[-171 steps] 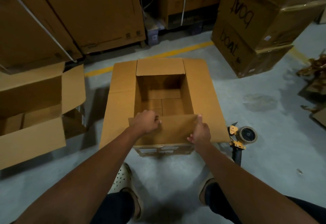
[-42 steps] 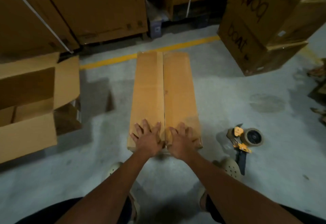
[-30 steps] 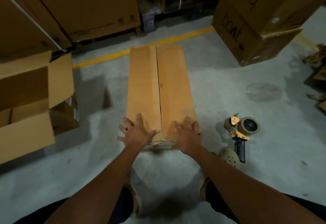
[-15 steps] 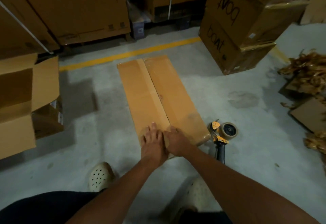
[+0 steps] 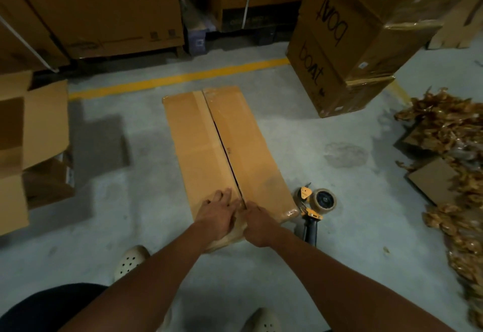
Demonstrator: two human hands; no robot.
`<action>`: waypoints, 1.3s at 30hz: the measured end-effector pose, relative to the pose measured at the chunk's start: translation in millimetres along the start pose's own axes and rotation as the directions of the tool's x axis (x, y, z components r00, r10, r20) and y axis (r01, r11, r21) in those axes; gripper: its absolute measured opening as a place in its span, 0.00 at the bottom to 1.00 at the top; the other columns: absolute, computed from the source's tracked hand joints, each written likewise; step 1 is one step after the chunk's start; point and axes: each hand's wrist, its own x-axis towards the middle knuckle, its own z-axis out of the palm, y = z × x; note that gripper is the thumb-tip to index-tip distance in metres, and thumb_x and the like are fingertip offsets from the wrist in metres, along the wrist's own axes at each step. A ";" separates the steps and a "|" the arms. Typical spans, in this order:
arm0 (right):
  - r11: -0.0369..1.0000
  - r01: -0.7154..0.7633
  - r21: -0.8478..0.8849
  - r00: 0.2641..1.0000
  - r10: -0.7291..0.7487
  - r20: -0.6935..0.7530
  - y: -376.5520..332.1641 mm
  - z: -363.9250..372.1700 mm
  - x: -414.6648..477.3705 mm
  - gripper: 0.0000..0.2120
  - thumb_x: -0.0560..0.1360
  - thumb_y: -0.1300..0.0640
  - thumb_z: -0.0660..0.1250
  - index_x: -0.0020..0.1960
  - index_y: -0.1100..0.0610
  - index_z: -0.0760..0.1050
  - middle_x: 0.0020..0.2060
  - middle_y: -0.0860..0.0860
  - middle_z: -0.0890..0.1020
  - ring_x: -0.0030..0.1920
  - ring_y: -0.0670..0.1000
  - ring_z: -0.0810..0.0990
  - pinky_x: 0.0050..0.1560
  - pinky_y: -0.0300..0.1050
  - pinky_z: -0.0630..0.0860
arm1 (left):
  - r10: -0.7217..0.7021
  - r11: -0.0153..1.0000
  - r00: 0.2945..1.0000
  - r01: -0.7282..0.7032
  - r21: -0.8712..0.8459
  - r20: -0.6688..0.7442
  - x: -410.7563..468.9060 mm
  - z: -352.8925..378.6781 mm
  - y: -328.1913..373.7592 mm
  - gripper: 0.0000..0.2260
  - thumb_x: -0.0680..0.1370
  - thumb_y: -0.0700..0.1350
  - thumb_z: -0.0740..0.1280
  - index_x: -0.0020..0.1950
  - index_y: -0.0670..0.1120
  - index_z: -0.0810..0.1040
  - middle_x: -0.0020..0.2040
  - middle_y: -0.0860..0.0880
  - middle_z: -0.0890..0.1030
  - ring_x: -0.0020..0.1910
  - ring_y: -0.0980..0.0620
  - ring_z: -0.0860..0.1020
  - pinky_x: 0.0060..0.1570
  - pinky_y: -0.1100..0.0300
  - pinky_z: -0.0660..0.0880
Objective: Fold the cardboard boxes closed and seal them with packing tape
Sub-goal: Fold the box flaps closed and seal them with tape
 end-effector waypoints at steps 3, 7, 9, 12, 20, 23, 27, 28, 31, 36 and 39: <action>1.000 -0.005 -0.026 1.000 0.006 0.013 -8.2 0.0 -1.2 0.26 0.78 0.58 0.64 0.74 0.60 0.64 0.74 0.60 0.63 0.74 0.60 0.61 0.71 0.49 0.61 | 0.005 1.000 1.000 -0.006 0.030 0.014 4.0 0.3 -0.7 0.29 0.81 0.51 0.61 0.80 0.54 0.55 0.81 0.45 0.47 0.78 0.41 0.51 0.70 0.42 0.63; 1.000 0.008 -0.030 1.000 -0.009 -0.016 -18.5 7.2 -9.0 0.24 0.79 0.56 0.64 0.73 0.60 0.67 0.72 0.60 0.67 0.72 0.61 0.63 0.71 0.48 0.62 | 0.001 1.000 1.000 -0.001 0.020 0.032 2.0 3.4 3.7 0.31 0.81 0.50 0.64 0.81 0.53 0.53 0.81 0.44 0.46 0.78 0.39 0.50 0.71 0.40 0.62; 1.000 -0.011 -0.014 0.999 0.011 -0.031 -21.7 11.3 -11.4 0.21 0.79 0.56 0.64 0.71 0.61 0.70 0.68 0.61 0.71 0.69 0.62 0.67 0.69 0.48 0.63 | 0.011 1.000 0.999 -0.010 -0.014 0.041 -2.2 0.7 3.0 0.30 0.82 0.49 0.61 0.81 0.52 0.51 0.81 0.44 0.45 0.79 0.38 0.48 0.72 0.38 0.60; 0.999 -0.021 -0.042 0.999 0.019 -0.039 -23.7 19.1 -9.8 0.24 0.79 0.54 0.65 0.72 0.60 0.68 0.69 0.61 0.70 0.70 0.61 0.67 0.70 0.47 0.61 | 0.032 0.997 0.996 -0.026 -0.077 0.078 -2.4 -0.9 -4.4 0.30 0.82 0.46 0.60 0.81 0.53 0.50 0.82 0.48 0.46 0.79 0.42 0.48 0.73 0.36 0.56; 0.985 -0.142 -0.100 0.981 0.127 -0.144 12.6 53.0 2.7 0.34 0.75 0.54 0.65 0.77 0.53 0.55 0.76 0.50 0.52 0.73 0.59 0.55 0.66 0.60 0.69 | -0.048 0.998 0.998 0.047 0.030 0.048 8.2 39.6 1.9 0.26 0.84 0.55 0.50 0.81 0.59 0.45 0.82 0.51 0.40 0.80 0.43 0.42 0.73 0.32 0.44; 0.994 -0.078 -0.080 0.974 0.058 -0.220 32.3 60.6 -0.7 0.35 0.73 0.55 0.69 0.77 0.53 0.58 0.75 0.47 0.51 0.71 0.56 0.56 0.63 0.58 0.72 | -0.064 0.996 0.997 0.062 0.057 0.034 10.4 45.5 2.4 0.26 0.84 0.57 0.46 0.81 0.57 0.39 0.81 0.51 0.36 0.80 0.43 0.39 0.73 0.32 0.41; 0.994 -0.108 0.016 0.962 0.109 -0.252 23.0 62.6 5.4 0.36 0.73 0.54 0.68 0.77 0.51 0.55 0.73 0.49 0.57 0.69 0.58 0.58 0.60 0.60 0.72 | -0.081 0.993 0.997 0.079 0.092 0.016 7.9 48.4 0.1 0.29 0.80 0.61 0.37 0.81 0.57 0.39 0.81 0.52 0.35 0.80 0.44 0.39 0.72 0.34 0.41; 0.989 -0.140 0.041 0.957 0.146 -0.249 17.0 60.4 8.9 0.35 0.75 0.53 0.67 0.77 0.50 0.55 0.72 0.50 0.58 0.69 0.59 0.59 0.60 0.62 0.71 | -0.067 0.993 0.998 0.067 0.095 -0.001 6.9 48.6 -1.6 0.31 0.77 0.62 0.34 0.81 0.57 0.40 0.81 0.52 0.36 0.80 0.44 0.40 0.72 0.34 0.42; 0.957 -0.276 0.088 0.933 0.288 -0.214 -5.8 46.7 27.0 0.31 0.76 0.45 0.61 0.77 0.48 0.55 0.69 0.54 0.58 0.68 0.60 0.58 0.64 0.66 0.66 | 0.043 0.993 0.997 -0.035 0.113 -0.069 5.9 38.7 -13.4 0.33 0.76 0.62 0.36 0.81 0.55 0.50 0.82 0.47 0.48 0.79 0.40 0.51 0.70 0.37 0.52; 0.952 -0.301 0.060 0.887 0.302 -0.348 -37.8 28.8 69.0 0.38 0.75 0.39 0.58 0.79 0.52 0.49 0.77 0.58 0.49 0.76 0.64 0.48 0.70 0.73 0.52 | 0.124 0.987 0.979 -0.105 0.124 -0.161 42.5 1.4 -57.1 0.29 0.79 0.57 0.40 0.79 0.52 0.57 0.80 0.44 0.54 0.77 0.40 0.54 0.74 0.41 0.53; 0.967 -0.248 0.060 0.859 0.248 -0.447 -35.1 20.3 103.6 0.40 0.75 0.39 0.60 0.80 0.52 0.47 0.79 0.60 0.46 0.78 0.64 0.44 0.70 0.74 0.49 | 0.043 0.998 0.964 -0.031 0.050 -0.263 88.4 -28.5 -95.7 0.23 0.84 0.53 0.49 0.80 0.50 0.55 0.81 0.44 0.52 0.79 0.41 0.50 0.75 0.43 0.51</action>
